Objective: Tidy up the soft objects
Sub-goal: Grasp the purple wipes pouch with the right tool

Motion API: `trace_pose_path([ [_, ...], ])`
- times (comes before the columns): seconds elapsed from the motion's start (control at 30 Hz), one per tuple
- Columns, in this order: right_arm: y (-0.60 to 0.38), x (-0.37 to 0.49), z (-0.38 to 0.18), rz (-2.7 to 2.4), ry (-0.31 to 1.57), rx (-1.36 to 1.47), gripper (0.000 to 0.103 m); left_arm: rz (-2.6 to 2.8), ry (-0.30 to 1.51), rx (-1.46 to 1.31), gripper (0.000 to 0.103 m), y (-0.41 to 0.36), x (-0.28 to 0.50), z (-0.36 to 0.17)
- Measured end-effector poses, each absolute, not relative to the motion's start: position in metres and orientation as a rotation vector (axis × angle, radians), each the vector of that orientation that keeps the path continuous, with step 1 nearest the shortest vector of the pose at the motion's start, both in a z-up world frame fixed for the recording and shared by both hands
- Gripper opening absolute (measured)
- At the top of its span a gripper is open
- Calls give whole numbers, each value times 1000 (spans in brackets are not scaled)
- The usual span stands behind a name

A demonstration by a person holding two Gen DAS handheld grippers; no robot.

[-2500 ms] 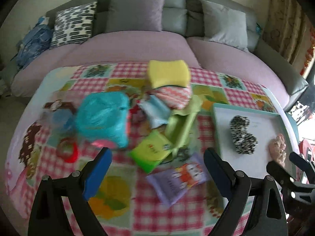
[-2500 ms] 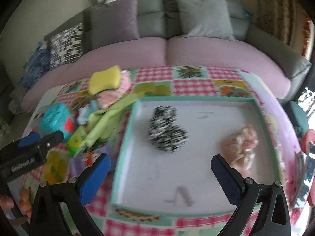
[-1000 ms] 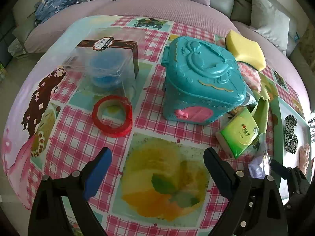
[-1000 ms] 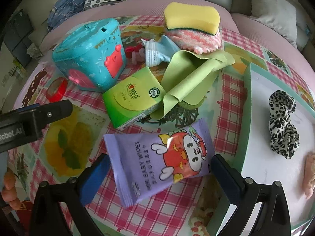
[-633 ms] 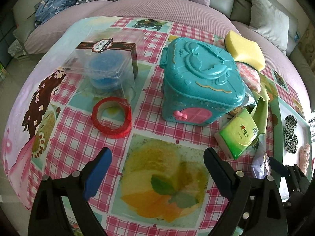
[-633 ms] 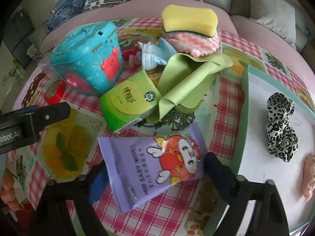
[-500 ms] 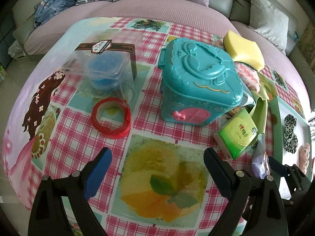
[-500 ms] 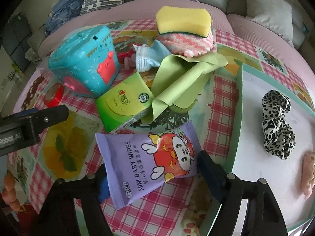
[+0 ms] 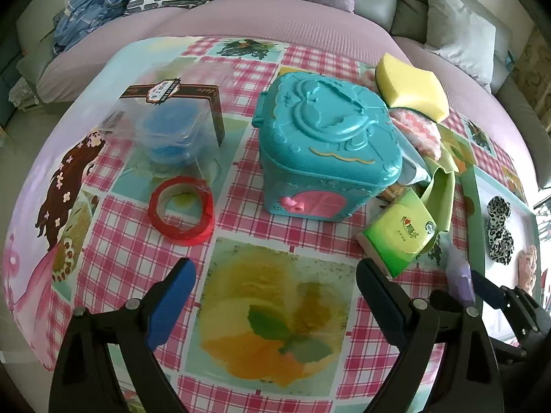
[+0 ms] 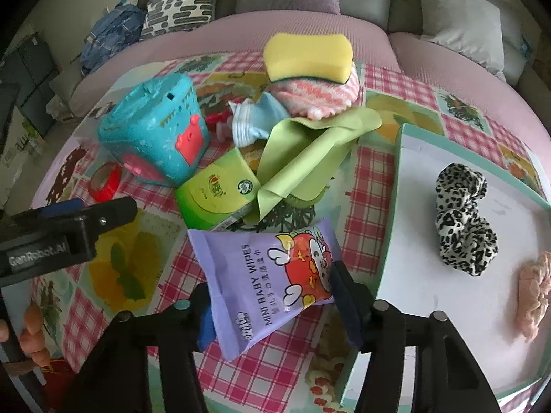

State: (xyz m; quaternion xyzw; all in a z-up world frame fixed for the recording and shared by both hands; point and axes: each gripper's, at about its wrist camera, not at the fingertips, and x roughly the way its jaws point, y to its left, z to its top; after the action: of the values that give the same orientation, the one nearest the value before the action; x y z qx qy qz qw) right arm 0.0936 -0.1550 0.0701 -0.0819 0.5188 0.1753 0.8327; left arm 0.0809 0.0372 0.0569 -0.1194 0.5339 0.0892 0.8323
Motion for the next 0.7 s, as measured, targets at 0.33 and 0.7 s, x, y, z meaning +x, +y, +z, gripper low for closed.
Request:
trace_pose_path([
  [0.33, -161, 88, 86, 367, 1052, -171, 57, 158, 1120, -255, 94, 33, 80, 60],
  [0.7, -177, 85, 105, 370, 1006, -155, 35, 115, 1124, -227, 94, 12, 86, 62],
])
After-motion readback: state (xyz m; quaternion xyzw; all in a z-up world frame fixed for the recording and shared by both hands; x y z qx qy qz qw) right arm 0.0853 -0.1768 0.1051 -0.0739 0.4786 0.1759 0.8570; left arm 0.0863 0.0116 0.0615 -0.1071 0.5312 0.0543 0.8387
